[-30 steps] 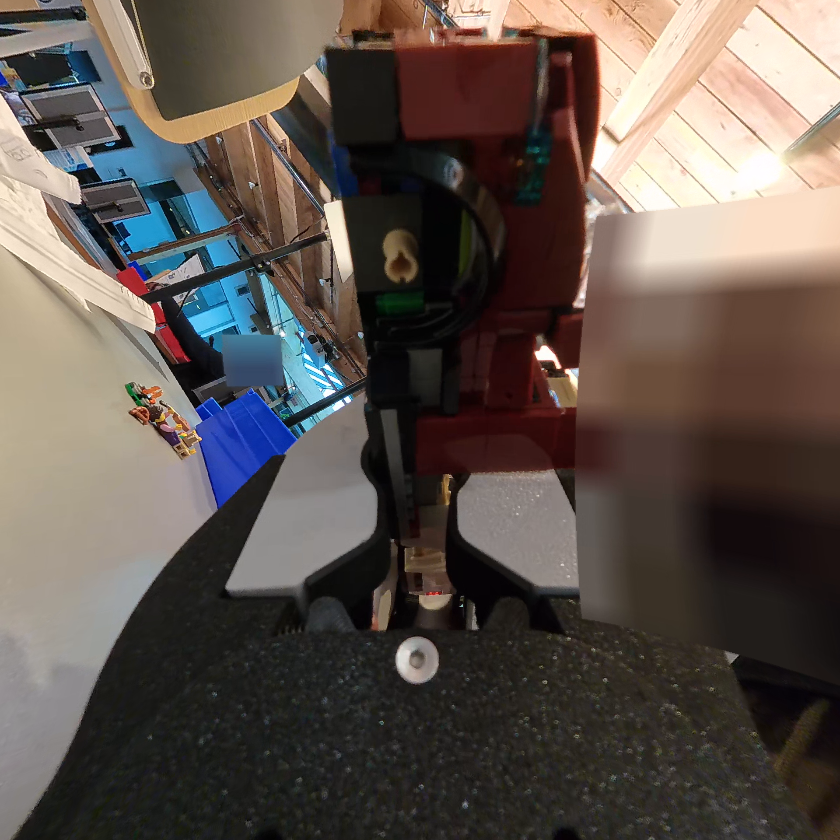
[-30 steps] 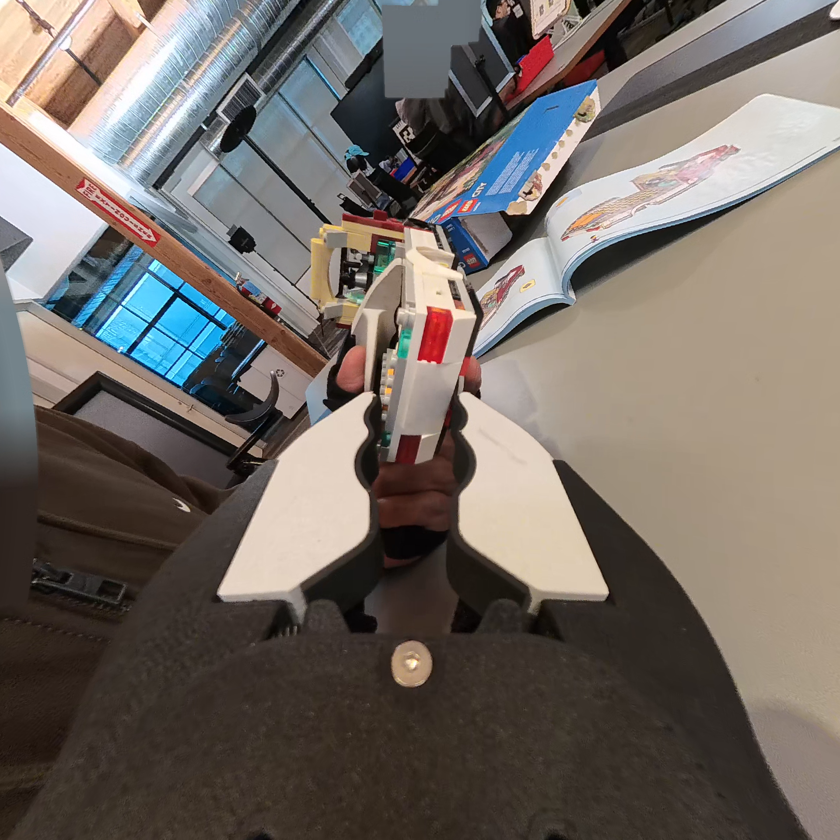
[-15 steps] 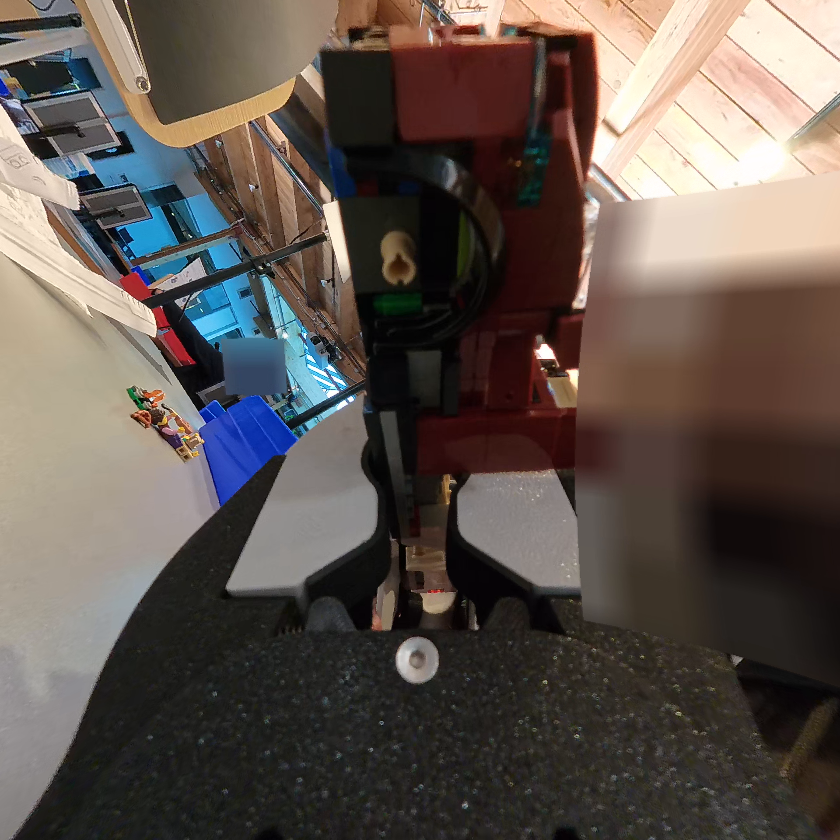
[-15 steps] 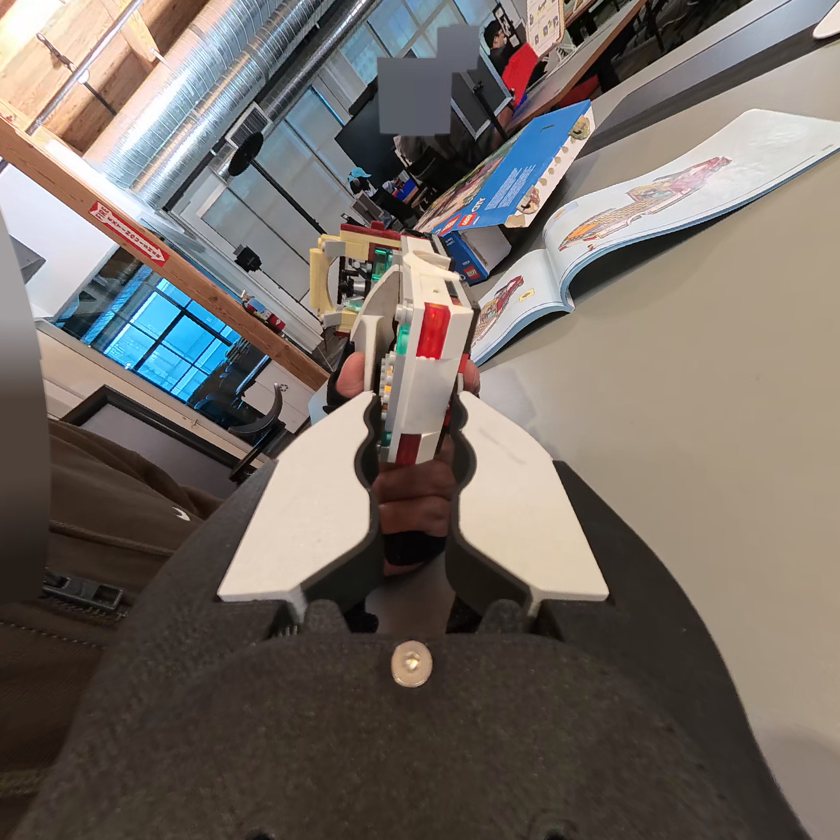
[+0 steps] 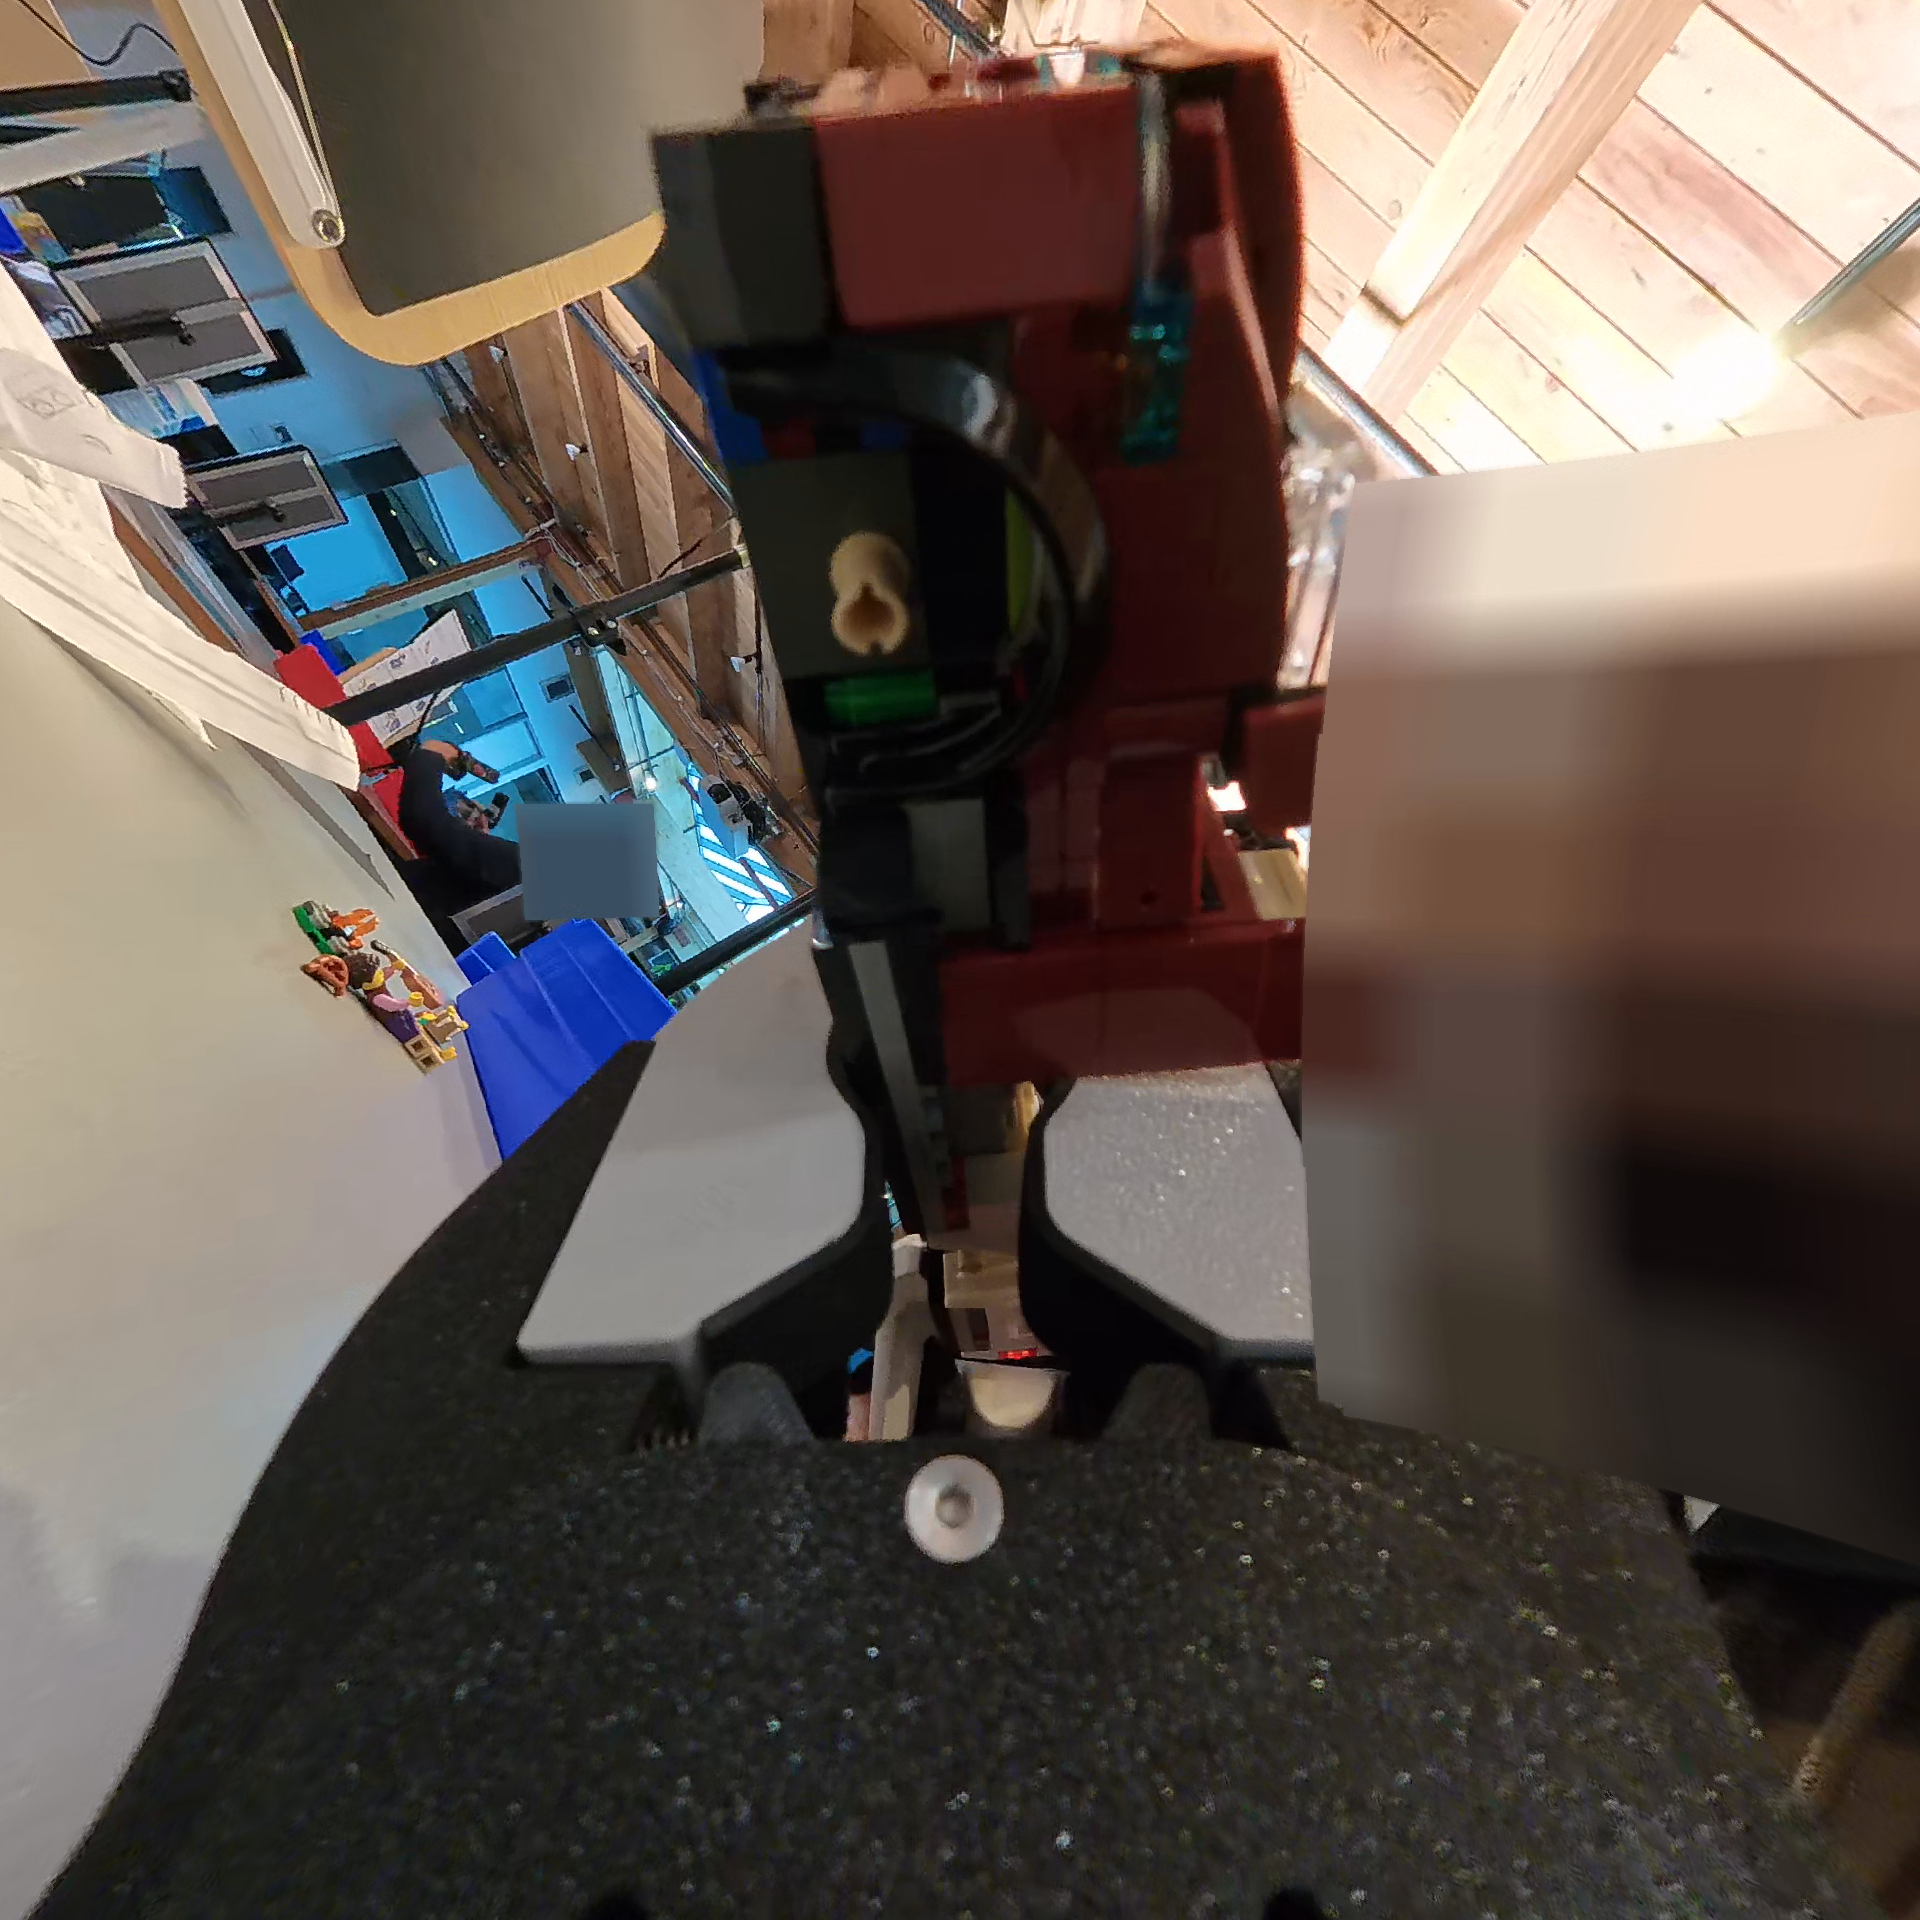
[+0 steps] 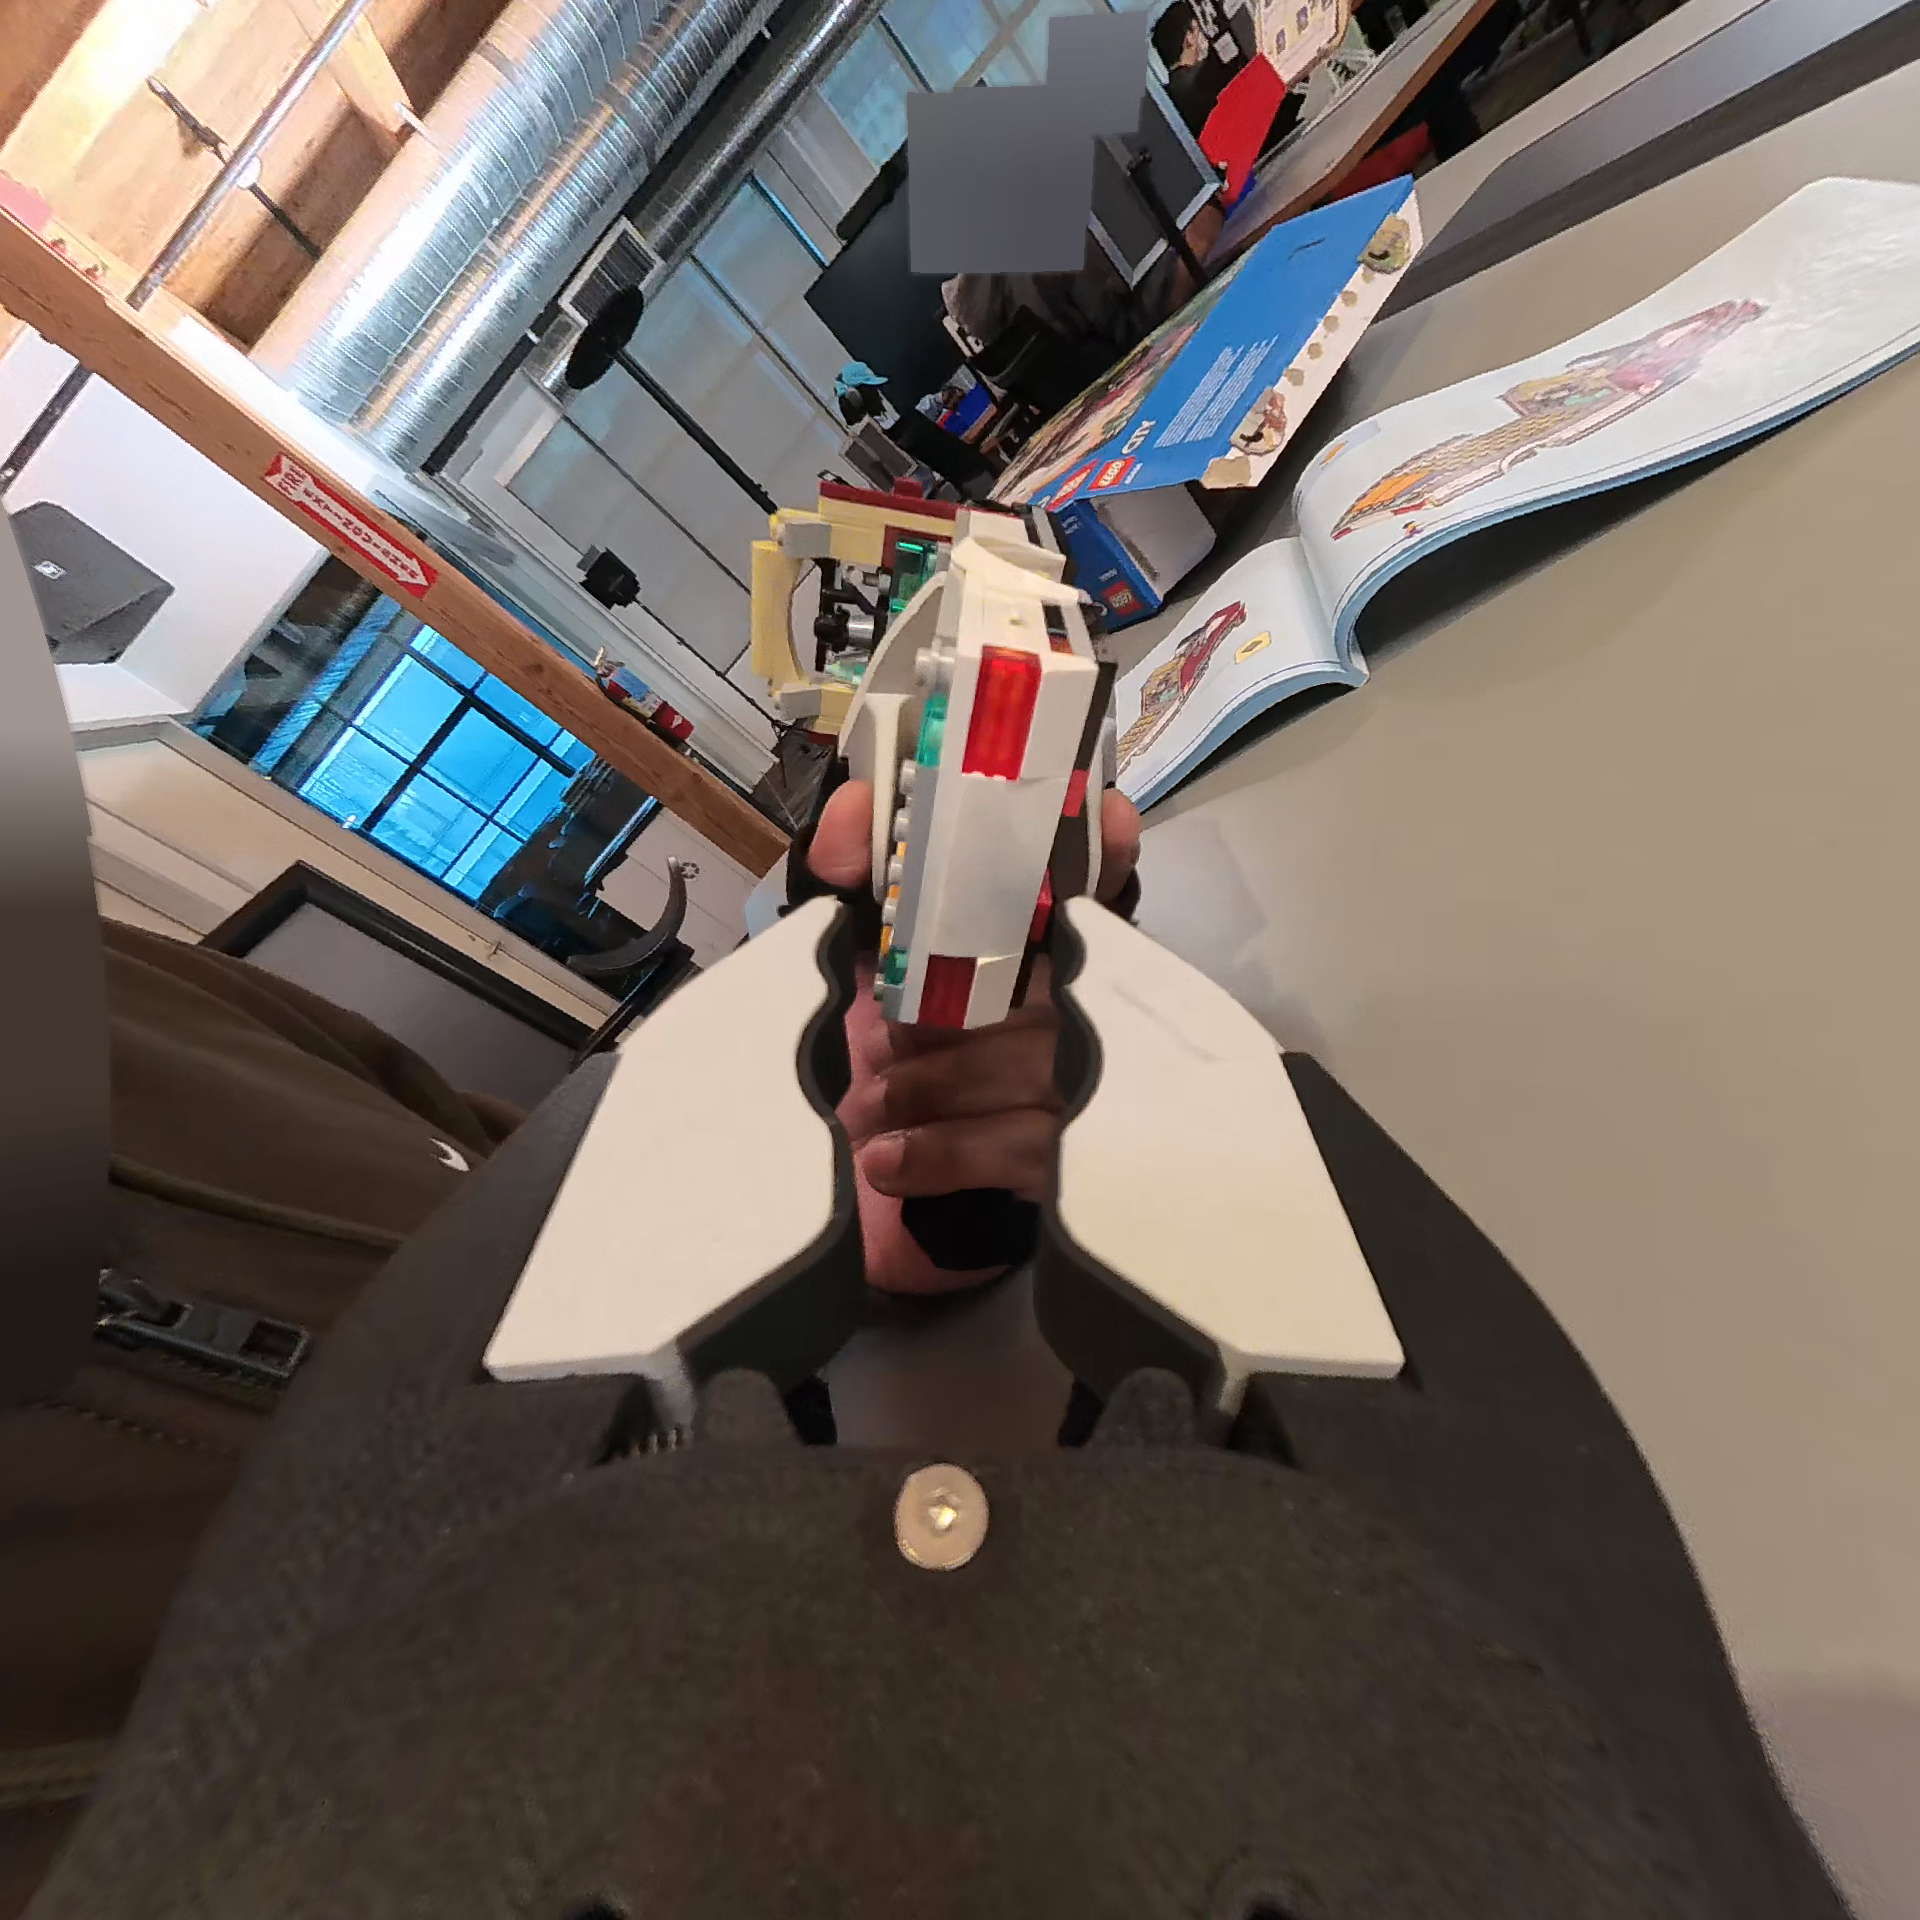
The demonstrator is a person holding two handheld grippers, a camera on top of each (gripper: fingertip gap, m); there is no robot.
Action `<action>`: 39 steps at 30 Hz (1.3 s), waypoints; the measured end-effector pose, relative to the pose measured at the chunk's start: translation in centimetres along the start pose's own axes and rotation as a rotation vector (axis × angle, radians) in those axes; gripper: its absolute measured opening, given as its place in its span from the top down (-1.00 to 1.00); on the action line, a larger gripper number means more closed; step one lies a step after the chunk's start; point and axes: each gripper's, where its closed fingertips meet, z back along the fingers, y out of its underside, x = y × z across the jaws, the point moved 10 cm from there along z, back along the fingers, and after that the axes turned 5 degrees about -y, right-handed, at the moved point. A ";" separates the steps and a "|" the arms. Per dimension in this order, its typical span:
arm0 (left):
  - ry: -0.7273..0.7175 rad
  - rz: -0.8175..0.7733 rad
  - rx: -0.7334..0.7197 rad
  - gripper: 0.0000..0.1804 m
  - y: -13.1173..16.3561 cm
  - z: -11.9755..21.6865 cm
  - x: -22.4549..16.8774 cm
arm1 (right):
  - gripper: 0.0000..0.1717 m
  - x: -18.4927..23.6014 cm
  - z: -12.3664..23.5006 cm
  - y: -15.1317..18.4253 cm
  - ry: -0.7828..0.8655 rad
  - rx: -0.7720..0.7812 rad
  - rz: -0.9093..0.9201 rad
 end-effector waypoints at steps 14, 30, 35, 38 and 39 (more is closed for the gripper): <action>0.023 -0.004 0.024 0.73 0.1 -0.1 -0.1 | 0.67 -0.3 0.3 0.3 0.001 -0.026 -0.016; 0.025 -0.065 0.034 0.74 0.2 -0.1 -0.6 | 0.55 -0.1 0.5 0.2 0.029 -0.047 0.000; 0.034 -0.081 0.048 0.74 0.2 -0.2 -0.8 | 0.66 0.1 0.7 -0.1 0.000 -0.068 0.002; 0.042 -0.074 0.052 0.74 0.2 -0.2 -0.8 | 0.67 0.1 0.7 0.0 0.001 -0.068 0.014; 0.043 -0.073 0.053 0.74 0.2 -0.2 -0.8 | 0.67 0.1 0.7 0.0 0.003 -0.066 0.021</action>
